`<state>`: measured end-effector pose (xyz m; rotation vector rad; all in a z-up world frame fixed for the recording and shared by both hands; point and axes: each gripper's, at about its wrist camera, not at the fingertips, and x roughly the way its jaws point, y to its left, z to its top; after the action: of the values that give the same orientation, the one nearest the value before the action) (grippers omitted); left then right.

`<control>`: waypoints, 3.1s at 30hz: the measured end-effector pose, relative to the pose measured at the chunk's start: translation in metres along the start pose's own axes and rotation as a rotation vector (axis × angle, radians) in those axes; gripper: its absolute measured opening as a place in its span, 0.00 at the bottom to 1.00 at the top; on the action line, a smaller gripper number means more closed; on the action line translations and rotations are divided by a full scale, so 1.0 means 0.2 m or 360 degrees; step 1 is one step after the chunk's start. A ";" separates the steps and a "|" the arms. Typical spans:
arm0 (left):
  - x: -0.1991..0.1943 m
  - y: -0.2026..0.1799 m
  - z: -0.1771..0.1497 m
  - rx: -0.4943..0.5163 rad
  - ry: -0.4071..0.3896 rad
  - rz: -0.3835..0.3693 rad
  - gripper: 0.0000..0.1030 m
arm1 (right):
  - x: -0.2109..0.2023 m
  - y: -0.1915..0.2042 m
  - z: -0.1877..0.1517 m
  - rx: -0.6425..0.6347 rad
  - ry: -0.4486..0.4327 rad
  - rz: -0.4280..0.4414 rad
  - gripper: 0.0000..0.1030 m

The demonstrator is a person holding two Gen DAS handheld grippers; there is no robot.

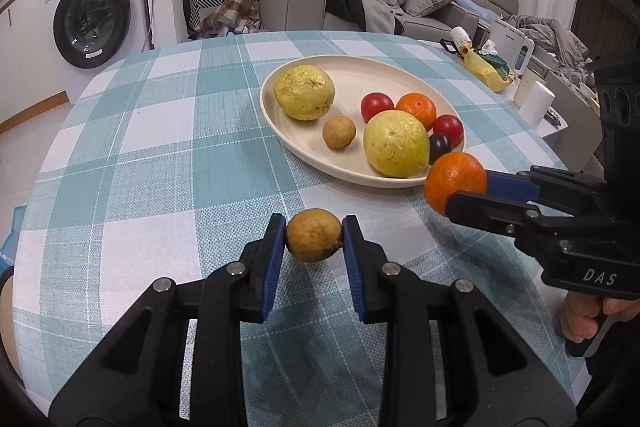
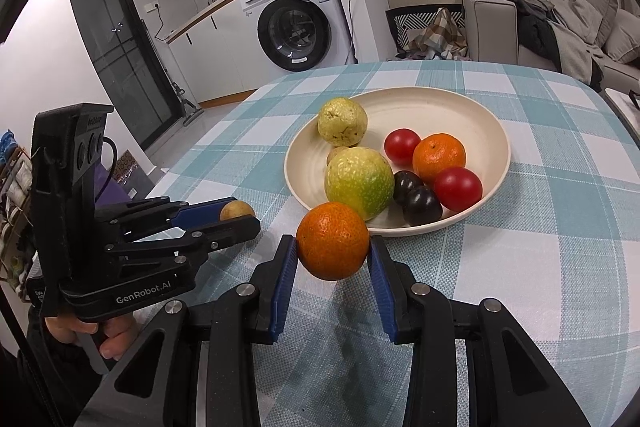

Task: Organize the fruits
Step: 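Carry the brown fruit with the left tool while the right carries the orange to the plate, then open the right tool to release the orange on the plate while the left drops the brown fruit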

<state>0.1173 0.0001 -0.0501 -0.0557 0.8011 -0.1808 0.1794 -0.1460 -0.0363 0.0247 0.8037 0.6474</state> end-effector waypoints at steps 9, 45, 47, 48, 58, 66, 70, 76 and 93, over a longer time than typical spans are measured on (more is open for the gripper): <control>-0.10 -0.03 0.01 0.0006 -0.0150 0.0006 0.25 | -0.03 0.00 0.01 0.0003 -0.0045 0.0006 0.36; -0.09 -0.12 0.21 -0.0006 -0.0305 0.0063 0.25 | -0.15 -0.13 0.10 0.0145 -0.0290 -0.0067 0.36; -0.07 -0.13 0.22 0.0004 -0.0304 0.0064 0.25 | -0.15 -0.14 0.10 0.0156 -0.0296 -0.0075 0.36; -0.06 -0.14 0.22 0.0005 -0.0301 0.0064 0.25 | -0.15 -0.14 0.10 0.0162 -0.0301 -0.0079 0.36; 0.06 -0.10 0.25 -0.0044 -0.0264 0.0062 0.25 | -0.12 -0.18 0.11 0.0191 -0.0304 -0.0127 0.36; 0.12 -0.08 0.26 -0.0051 -0.0245 0.0080 0.25 | -0.10 -0.17 0.12 0.0177 -0.0294 -0.0144 0.36; 0.13 -0.07 0.27 -0.0050 -0.0244 0.0082 0.25 | -0.10 -0.20 0.13 0.0215 -0.0321 -0.0203 0.36; 0.15 -0.07 0.27 -0.0042 -0.0230 0.0086 0.25 | -0.09 -0.27 0.13 0.0290 -0.0319 -0.0272 0.36; 0.20 -0.03 0.31 -0.0086 -0.0217 0.0109 0.25 | -0.01 -0.39 0.22 0.0360 -0.0305 -0.0337 0.36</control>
<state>0.1880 -0.0136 -0.0351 -0.0906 0.6707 -0.0896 0.2488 -0.1998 -0.0246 0.2022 0.6793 0.3462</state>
